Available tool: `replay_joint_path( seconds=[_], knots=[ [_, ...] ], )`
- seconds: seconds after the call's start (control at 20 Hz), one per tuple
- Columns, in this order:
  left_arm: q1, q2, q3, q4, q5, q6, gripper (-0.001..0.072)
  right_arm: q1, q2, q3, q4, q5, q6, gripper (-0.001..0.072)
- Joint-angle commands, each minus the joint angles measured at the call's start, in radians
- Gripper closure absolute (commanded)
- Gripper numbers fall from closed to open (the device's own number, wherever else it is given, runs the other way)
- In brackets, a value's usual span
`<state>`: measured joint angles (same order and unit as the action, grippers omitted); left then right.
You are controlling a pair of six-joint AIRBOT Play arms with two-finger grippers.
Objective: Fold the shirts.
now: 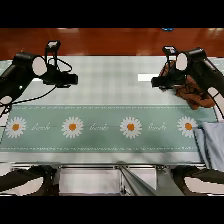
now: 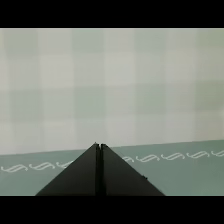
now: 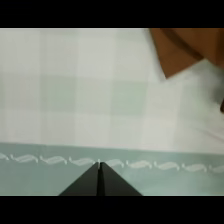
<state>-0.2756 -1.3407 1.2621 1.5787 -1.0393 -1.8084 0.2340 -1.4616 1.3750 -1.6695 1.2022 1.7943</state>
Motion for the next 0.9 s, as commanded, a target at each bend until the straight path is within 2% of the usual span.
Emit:
replay_joint_path(
  seconds=[0.0, 0.05, 0.1, 0.15, 0.25, 0.35, 0.45, 0.55, 0.7, 0.85],
  knots=[
    [0.004, -0.019, 0.000, 0.003, 0.111, 0.001, 0.0686, -0.001, 0.000, 0.000, -0.055, -0.169, 0.001, 0.0634],
    [0.011, -0.031, 0.000, 0.016, 0.139, 0.001, 0.0621, -0.003, 0.000, 0.000, -0.094, -0.232, 0.001, 0.0398],
    [0.021, -0.045, 0.000, 0.055, 0.151, 0.001, 0.0363, -0.003, -0.002, 0.000, -0.137, -0.301, 0.001, 0.0301],
    [0.034, -0.059, 0.000, 0.093, 0.148, -0.003, 0.0196, -0.010, -0.002, 0.000, -0.196, -0.370, 0.011, 0.0301],
    [0.087, -0.067, 0.000, 0.115, 0.062, -0.018, 0.0197, -0.068, -0.011, 0.004, -0.290, -0.458, 0.069, 0.0301],
    [0.148, -0.057, -0.006, 0.115, -0.020, -0.026, 0.0197, -0.185, -0.046, 0.040, -0.293, -0.460, 0.086, 0.0301],
    [0.176, -0.014, -0.051, 0.087, 0.013, -0.013, 0.0197, -0.310, -0.115, 0.106, -0.245, -0.409, 0.054, 0.0301],
    [0.158, 0.056, -0.130, -0.018, 0.067, 0.054, 0.0197, -0.404, -0.191, 0.166, -0.167, -0.336, -0.017, 0.0301],
    [0.082, 0.151, -0.278, -0.072, 0.195, 0.041, 0.0197, -0.486, -0.288, 0.205, -0.116, -0.282, -0.064, 0.0301],
    [0.031, 0.148, -0.321, -0.073, 0.216, 0.042, 0.0197, -0.505, -0.375, 0.205, -0.059, -0.243, -0.096, 0.0309]
  ],
)
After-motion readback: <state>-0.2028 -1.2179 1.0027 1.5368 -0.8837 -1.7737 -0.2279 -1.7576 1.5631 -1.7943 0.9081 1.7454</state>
